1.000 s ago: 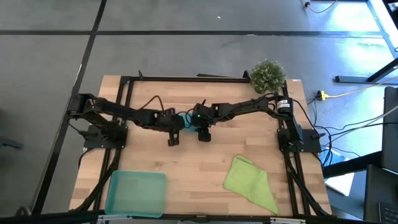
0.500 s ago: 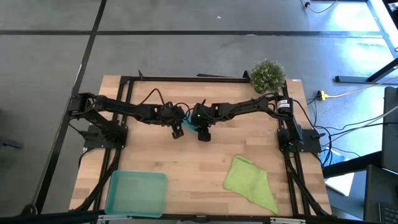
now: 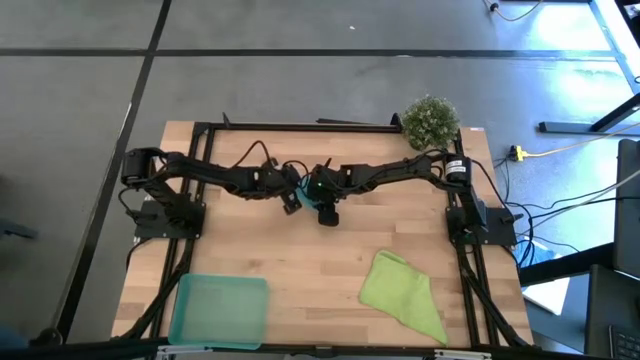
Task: Roll microfiber towels into tight, uniform cylinder then place into a basket
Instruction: Roll the blue microfiber towel
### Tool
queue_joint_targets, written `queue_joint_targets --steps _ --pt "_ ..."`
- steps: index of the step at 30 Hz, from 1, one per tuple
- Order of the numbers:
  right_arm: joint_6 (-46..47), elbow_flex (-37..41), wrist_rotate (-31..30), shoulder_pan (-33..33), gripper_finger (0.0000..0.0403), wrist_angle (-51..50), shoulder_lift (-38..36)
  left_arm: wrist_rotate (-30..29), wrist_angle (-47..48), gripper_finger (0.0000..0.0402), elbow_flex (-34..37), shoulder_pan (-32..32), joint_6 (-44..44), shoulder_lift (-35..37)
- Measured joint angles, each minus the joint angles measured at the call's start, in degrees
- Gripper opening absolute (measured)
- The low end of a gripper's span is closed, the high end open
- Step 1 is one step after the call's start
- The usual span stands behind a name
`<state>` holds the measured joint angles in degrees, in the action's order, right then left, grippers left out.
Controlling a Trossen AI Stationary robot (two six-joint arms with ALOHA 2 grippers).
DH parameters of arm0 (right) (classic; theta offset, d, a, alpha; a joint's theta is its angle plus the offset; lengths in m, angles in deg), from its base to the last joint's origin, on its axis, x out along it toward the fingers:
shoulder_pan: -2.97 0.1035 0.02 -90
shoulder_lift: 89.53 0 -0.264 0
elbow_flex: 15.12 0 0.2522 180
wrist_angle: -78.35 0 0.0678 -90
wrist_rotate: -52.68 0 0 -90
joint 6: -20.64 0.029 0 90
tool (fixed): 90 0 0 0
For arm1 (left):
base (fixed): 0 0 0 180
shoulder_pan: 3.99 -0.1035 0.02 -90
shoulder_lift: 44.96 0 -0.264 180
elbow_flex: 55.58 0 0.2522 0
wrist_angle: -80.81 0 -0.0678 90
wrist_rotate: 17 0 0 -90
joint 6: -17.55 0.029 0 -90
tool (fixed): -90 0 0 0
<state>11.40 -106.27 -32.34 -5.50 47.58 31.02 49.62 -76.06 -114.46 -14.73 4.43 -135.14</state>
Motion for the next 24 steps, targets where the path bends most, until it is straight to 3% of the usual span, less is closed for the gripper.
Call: queue_joint_targets --steps 3,10,17,24 --pt "-0.2 0.0 0.3 0.0 0.0163 -0.1 0.0 -2.4 0.2 0.0 0.0 -0.7 -0.1 0.0" --pt "-0.3 0.0 0.5 0.1 0.0163 0.0 0.0 -2.1 -1.9 0.0 -0.1 -2.4 -0.2 -4.1" --pt "-0.4 0.0 0.7 0.1 0.0163 -0.2 0.0 -2.2 -8.5 0.0 0.0 -2.7 6.3 -5.1" --pt "-0.5 0.0 1.1 0.1 0.0163 -0.2 0.0 2.1 -10.1 0.0 0.0 -4.7 12.5 -5.1"
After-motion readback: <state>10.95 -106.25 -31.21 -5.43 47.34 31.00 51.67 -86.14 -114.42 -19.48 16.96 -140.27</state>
